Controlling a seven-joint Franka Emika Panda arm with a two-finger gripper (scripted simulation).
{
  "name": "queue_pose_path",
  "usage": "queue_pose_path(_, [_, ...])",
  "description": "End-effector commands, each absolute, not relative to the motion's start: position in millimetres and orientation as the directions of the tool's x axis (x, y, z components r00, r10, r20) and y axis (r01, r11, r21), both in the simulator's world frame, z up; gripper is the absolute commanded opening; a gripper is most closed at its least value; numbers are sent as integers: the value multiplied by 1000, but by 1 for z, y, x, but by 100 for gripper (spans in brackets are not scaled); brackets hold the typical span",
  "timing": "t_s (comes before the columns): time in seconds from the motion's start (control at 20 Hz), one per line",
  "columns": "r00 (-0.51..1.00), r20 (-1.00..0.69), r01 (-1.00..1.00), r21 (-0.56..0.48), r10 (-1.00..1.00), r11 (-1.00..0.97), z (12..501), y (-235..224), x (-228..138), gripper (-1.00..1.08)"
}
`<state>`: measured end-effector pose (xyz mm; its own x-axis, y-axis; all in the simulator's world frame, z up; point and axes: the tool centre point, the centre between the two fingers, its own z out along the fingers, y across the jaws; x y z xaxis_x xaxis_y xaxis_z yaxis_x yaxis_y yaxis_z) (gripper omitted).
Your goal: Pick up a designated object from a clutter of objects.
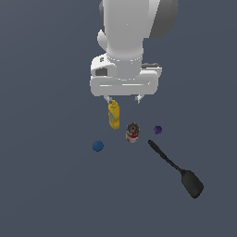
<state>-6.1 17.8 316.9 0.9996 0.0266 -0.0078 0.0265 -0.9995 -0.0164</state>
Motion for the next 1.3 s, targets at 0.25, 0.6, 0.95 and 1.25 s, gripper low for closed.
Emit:
queue_pose_path(0.25, [1000, -15, 2, -3, 2, -1000, 316, 4, -5, 100])
queue_pose_path(0.6, [1000, -21, -19, 7, -19, -1000, 317, -5, -5, 100])
queue_pose_path(0.95, [1000, -20, 16, 4, 16, -1000, 301, -12, 1, 100])
queue_pose_path(1.25, [997, -17, 80, -1, 80, -997, 269, -25, 12, 100])
